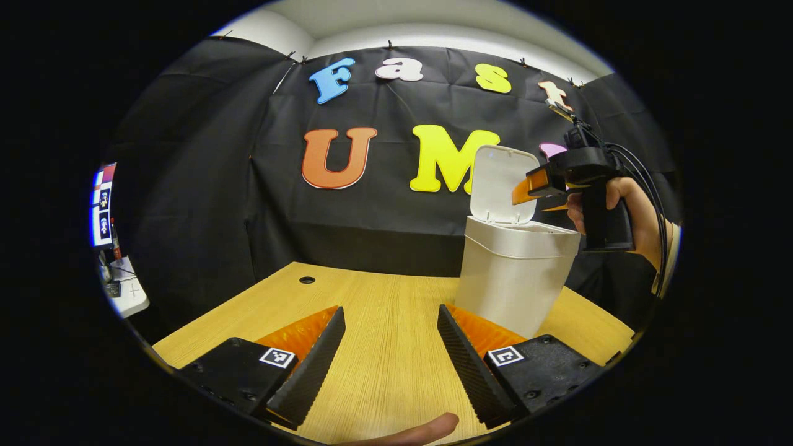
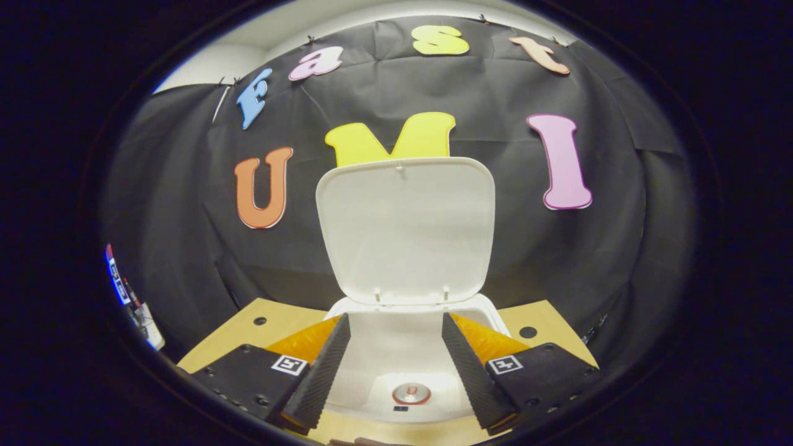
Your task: Press the lid of the desktop garbage bin to open it, pick up the crumpled paper on the desktop and throw it into the bin, then pick up the pop can on the desktop and drop it into the bin, and finally close the garbage bin lid.
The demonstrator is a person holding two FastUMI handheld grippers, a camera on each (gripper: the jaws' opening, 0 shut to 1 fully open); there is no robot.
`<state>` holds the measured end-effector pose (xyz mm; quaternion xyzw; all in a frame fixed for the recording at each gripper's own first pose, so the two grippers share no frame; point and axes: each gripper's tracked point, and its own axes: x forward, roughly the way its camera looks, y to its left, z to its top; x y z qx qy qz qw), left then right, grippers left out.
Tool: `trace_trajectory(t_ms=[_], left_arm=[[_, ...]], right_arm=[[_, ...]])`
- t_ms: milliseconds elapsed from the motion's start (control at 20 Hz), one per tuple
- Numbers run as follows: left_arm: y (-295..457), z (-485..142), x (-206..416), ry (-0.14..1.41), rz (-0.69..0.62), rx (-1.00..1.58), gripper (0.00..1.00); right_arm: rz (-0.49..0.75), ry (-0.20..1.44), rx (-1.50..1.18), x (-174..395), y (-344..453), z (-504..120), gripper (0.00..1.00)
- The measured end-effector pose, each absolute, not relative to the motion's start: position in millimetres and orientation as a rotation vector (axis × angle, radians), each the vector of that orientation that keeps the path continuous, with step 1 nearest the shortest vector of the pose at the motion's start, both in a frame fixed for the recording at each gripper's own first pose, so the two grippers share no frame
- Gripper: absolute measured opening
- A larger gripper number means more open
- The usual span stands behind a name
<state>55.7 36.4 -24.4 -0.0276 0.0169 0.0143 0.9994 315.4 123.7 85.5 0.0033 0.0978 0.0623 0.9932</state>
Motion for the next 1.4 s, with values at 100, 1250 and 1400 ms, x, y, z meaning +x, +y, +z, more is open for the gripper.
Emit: trace_trajectory(t_ms=[100,1250,1400], left_arm=[[35,-21,56,0.029,0.028,-0.052,0.97],[49,-20,48,0.037,-0.014,-0.086,0.97],[53,-27,57,0.064,0.017,-0.097,0.97]], right_arm=[[0.116,0.162,0.022,312,122,101,0.94],[0.036,-0.078,0.0,388,138,245,0.95],[0.008,-0.064,-0.026,406,136,238,0.95]])
